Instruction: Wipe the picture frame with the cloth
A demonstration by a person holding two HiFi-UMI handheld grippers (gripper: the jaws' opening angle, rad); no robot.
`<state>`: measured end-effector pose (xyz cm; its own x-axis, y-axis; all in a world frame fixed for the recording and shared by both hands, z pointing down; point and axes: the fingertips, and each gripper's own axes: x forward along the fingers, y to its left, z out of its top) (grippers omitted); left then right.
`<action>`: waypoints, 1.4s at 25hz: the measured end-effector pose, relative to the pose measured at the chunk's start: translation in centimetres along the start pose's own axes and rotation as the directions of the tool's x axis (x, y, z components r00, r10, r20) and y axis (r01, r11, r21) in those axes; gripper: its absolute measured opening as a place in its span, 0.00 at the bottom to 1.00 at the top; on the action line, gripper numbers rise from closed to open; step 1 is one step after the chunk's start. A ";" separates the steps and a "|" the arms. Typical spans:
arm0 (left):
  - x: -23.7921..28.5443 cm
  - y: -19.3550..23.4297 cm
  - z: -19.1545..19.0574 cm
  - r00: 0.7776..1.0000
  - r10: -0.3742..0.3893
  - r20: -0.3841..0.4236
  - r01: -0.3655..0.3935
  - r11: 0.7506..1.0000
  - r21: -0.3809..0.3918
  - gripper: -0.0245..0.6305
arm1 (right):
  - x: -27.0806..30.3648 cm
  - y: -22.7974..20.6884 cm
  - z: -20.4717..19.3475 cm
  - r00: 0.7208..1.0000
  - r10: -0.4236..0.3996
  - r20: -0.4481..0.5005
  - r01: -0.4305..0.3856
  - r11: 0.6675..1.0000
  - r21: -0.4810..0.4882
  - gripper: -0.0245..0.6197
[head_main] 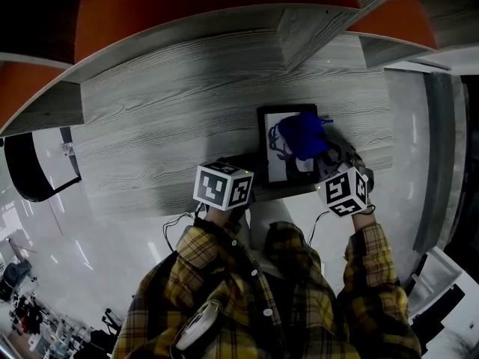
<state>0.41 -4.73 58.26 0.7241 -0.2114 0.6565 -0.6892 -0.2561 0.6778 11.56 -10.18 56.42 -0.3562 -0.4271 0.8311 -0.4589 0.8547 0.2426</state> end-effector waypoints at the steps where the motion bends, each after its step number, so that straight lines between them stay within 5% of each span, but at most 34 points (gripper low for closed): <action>1: 0.0 0.0 0.0 1.000 -0.001 0.001 0.001 1.000 0.000 0.15 | -0.2 -0.4 -0.7 1.000 -0.012 -0.015 0.012 1.000 0.014 0.09; 6: 0.0 0.0 0.0 1.000 -0.001 -0.001 0.001 1.000 -0.001 0.15 | -1.1 -0.5 -2.1 1.000 -0.009 -0.016 0.010 0.997 0.073 0.09; 11: 0.0 0.0 0.0 1.000 -0.004 -0.003 0.004 1.000 -0.002 0.15 | -3.7 1.8 2.6 0.993 0.031 0.114 -0.039 0.997 0.072 0.09; 16: 0.0 0.1 -0.1 1.000 -0.003 -0.004 0.003 1.000 -0.002 0.15 | -5.4 6.5 7.2 0.970 0.155 0.186 -0.157 0.988 -0.003 0.09; 21: 0.0 0.0 0.0 1.000 -0.006 -0.003 0.006 1.000 -0.006 0.15 | -3.0 11.3 8.0 0.952 0.259 0.162 -0.257 0.966 -0.037 0.09; 35: 0.0 0.1 0.0 1.000 -0.002 0.000 0.002 1.000 0.002 0.15 | -0.1 12.5 4.3 0.970 0.241 0.043 -0.238 0.969 -0.060 0.09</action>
<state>0.36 -4.74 58.37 0.7258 -0.2104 0.6550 -0.6874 -0.2590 0.6785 2.39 -0.73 57.25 -0.4913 -0.2208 0.8426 -0.3113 0.9480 0.0670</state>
